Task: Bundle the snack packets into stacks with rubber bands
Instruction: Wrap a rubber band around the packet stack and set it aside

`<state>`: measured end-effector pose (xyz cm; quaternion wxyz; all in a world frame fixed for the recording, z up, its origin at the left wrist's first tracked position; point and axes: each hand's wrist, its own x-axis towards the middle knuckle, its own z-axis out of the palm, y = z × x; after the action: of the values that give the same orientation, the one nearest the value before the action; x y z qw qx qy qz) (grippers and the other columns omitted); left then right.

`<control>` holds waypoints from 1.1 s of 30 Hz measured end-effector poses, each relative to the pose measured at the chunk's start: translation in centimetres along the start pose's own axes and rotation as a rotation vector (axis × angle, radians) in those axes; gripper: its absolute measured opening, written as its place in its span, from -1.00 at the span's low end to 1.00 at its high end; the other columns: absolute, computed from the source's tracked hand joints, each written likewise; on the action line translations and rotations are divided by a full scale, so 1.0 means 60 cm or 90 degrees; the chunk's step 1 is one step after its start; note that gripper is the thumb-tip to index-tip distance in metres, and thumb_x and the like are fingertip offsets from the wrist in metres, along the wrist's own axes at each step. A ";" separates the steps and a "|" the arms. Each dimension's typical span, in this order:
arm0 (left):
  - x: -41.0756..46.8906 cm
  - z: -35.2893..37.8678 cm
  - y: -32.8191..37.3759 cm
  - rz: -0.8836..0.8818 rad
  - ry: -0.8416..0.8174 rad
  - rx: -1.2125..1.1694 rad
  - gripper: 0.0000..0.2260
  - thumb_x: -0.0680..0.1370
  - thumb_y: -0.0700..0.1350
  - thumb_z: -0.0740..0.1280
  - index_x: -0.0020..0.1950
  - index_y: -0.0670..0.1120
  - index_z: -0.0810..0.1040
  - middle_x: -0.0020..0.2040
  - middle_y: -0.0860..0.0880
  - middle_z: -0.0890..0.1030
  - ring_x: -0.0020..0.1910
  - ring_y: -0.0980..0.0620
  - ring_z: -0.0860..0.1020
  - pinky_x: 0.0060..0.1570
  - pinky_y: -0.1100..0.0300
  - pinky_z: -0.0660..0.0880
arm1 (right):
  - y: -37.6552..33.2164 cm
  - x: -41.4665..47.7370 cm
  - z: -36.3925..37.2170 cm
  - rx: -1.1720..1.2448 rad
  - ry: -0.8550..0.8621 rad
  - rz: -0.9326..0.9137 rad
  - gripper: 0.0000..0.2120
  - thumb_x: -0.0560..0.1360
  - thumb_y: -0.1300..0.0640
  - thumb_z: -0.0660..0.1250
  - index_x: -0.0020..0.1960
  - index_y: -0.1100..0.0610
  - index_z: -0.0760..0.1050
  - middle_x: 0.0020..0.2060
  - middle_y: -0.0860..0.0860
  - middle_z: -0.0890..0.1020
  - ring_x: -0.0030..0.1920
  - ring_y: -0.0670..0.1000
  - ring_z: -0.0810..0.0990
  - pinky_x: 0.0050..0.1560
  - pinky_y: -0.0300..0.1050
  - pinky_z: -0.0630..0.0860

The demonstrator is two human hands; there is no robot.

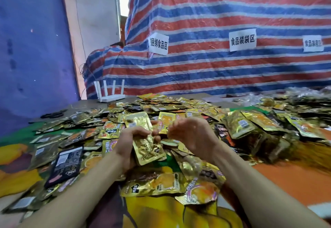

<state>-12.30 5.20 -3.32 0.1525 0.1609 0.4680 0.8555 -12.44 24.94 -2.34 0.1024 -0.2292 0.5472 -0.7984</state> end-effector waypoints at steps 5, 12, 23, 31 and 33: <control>-0.001 0.004 -0.007 -0.031 -0.046 -0.015 -0.62 0.43 -0.29 0.16 0.24 -0.19 0.47 -0.19 -0.12 0.50 -0.23 -0.07 0.53 -0.14 0.02 0.56 | -0.017 -0.007 -0.007 0.190 0.003 -0.007 -0.69 0.42 0.26 0.17 -0.15 0.29 0.69 -0.42 0.08 0.53 -0.25 0.14 0.63 0.21 0.10 0.54; 0.002 0.002 -0.014 -0.103 -0.010 0.062 -0.71 0.26 -0.32 0.35 -0.04 -0.23 0.67 -0.18 -0.20 0.59 -0.23 -0.14 0.60 -0.02 -0.06 0.55 | -0.007 0.000 -0.003 0.090 -0.005 0.009 -0.66 0.51 0.39 0.36 0.27 0.24 0.58 0.03 0.16 0.71 -0.30 0.05 0.68 -0.25 -0.09 0.68; 0.018 0.000 -0.008 0.132 0.388 0.050 -0.83 0.53 -0.13 0.44 0.04 -0.21 0.65 0.09 -0.24 0.68 0.04 -0.21 0.68 -0.01 -0.07 0.62 | 0.027 0.000 0.023 -0.258 0.125 -0.056 -0.52 0.36 0.16 0.61 0.25 0.15 0.62 0.09 0.16 0.68 0.02 0.10 0.73 -0.10 0.10 0.70; 0.008 0.041 -0.004 0.166 0.356 -0.014 -0.78 0.57 -0.04 0.39 0.02 -0.20 0.61 0.08 -0.26 0.67 -0.03 -0.21 0.67 0.12 -0.23 0.58 | 0.058 0.004 0.066 -0.450 0.136 -0.169 -0.62 0.38 -0.06 0.58 0.15 -0.30 0.58 0.03 -0.29 0.61 0.06 -0.26 0.60 0.02 -0.31 0.57; 0.006 0.042 -0.008 0.139 0.331 -0.032 -0.69 0.60 0.02 0.36 0.10 -0.24 0.60 0.11 -0.28 0.65 0.06 -0.25 0.65 0.15 -0.25 0.56 | 0.060 0.003 0.066 -0.461 0.140 -0.175 -0.59 0.40 -0.06 0.57 0.18 -0.31 0.56 0.13 -0.28 0.58 0.16 -0.25 0.54 0.18 -0.15 0.53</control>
<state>-11.53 7.51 -2.37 -0.0622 -0.0182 0.4502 0.8906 -11.03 20.20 -4.45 -0.1521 -0.2348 0.7651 -0.5800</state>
